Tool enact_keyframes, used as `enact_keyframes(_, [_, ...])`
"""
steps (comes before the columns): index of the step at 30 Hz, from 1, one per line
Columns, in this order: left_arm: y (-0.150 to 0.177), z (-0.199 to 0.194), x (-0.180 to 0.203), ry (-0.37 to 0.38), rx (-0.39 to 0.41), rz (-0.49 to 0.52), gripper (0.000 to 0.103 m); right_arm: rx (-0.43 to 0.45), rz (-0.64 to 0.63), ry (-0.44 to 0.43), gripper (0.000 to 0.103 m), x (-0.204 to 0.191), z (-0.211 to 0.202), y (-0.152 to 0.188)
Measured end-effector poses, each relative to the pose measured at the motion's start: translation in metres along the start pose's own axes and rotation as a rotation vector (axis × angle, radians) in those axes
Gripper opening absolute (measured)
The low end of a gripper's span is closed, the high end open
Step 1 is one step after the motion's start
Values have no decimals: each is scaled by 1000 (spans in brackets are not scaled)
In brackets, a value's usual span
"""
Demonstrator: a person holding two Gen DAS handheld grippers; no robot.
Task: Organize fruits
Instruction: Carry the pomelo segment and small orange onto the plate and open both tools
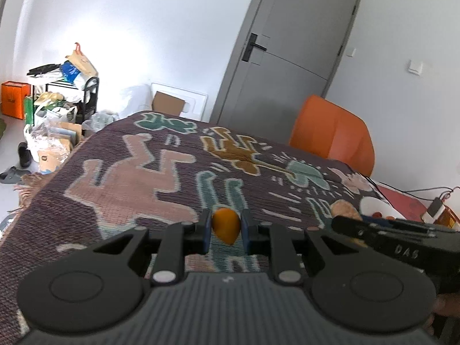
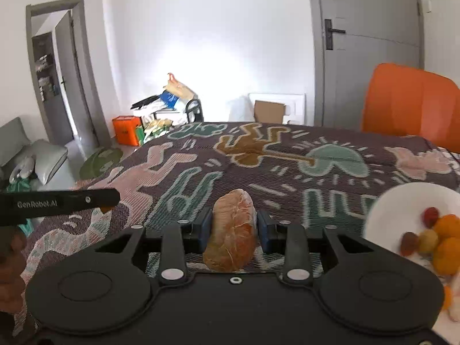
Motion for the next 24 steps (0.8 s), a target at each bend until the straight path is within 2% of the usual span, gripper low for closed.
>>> enact_keyframes(12, [7,8,48,70,-9,44,20,54,59,129,32,62,-44,-1])
enact_keyframes(22, [15,17,87,141,-29,76,20,27,87,220,32,97,-61,17])
enact_keyframes(24, [16,18,95,159,-33,80,20,-3,94,258,36,103,-61,21])
Point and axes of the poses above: each gripper's, at about its wrist camera, not at the fingertips, and z roughly the way its jaws point, x to its right, y to its underside, the point moved 1 cm from there along z, roughly the way its jaws point, and after that the axes turned 12 degrees about x, right-handed, at the moved point
